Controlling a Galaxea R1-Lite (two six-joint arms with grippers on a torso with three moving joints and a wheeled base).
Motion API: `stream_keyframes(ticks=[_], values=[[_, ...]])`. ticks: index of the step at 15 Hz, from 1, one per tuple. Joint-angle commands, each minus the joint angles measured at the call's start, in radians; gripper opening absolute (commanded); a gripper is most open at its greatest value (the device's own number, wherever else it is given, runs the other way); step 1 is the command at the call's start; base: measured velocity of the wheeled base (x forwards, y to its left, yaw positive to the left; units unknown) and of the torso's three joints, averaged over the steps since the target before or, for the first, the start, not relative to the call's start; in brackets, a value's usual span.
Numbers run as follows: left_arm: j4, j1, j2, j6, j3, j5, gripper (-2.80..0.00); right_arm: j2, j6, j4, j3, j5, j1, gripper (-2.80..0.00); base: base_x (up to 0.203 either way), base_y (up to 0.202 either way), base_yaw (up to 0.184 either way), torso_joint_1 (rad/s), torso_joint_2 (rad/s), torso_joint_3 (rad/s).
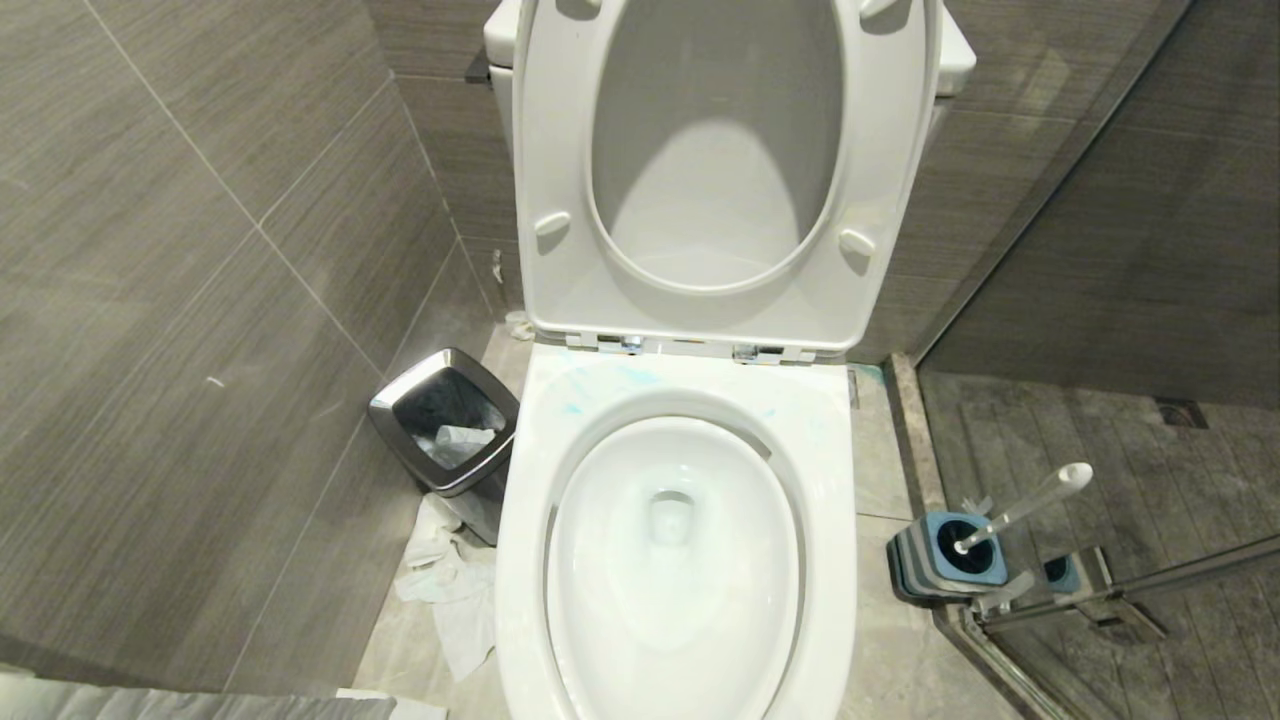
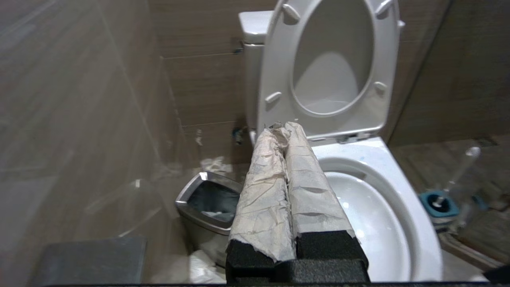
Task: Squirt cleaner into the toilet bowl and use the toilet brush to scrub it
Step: Pour in the cleaning agent
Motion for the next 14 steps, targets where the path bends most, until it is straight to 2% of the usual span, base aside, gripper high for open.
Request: stream_keyframes(ticks=[1, 2, 4, 7, 8, 10, 12, 14], values=[[0.004, 0.005, -0.072, -0.036, 0.041, -0.055, -2.80, -0.001, 0.000, 0.000, 0.012, 0.000, 0.000, -2.80, 0.000, 0.000, 0.000, 0.000, 0.00, 0.000], [0.008, 0.004, -0.109, -0.063, 0.074, -0.077, -2.80, -0.001, 0.000, 0.000, 0.012, 0.000, 0.000, -2.80, 0.000, 0.000, 0.000, 0.000, 0.00, 0.000], [0.002, 0.000, -0.192, -0.078, 0.154, -0.090, -2.80, -0.001, 0.000, 0.000, 0.012, 0.000, 0.000, -2.80, 0.000, 0.000, 0.000, 0.000, 0.00, 0.000], [-0.130, -0.002, -0.202, -0.105, 0.177, -0.117, -2.80, -0.001, 0.000, 0.000, 0.012, 0.000, 0.000, -2.80, 0.000, 0.000, 0.000, 0.000, 0.00, 0.000], [-0.159, -0.002, -0.202, -0.134, 0.184, -0.129, -2.80, -0.001, 0.000, 0.000, 0.012, 0.000, 0.000, -2.80, 0.000, 0.000, 0.000, 0.000, 0.00, 0.000], [-0.165, -0.002, -0.202, -0.175, 0.200, -0.133, -2.80, -0.001, 0.000, 0.000, 0.012, 0.000, 0.000, -2.80, 0.000, 0.000, 0.000, 0.000, 0.00, 0.000], [-0.165, -0.002, -0.202, -0.154, 0.245, -0.131, -2.80, -0.001, 0.000, 0.000, 0.012, 0.000, 0.000, -2.80, 0.000, 0.000, 0.000, 0.000, 0.00, 0.000], [-0.171, -0.002, -0.202, -0.091, 0.354, -0.120, -2.80, -0.001, 0.000, 0.000, 0.012, 0.000, 0.000, -2.80, 0.000, 0.000, 0.000, 0.000, 0.00, 0.000]])
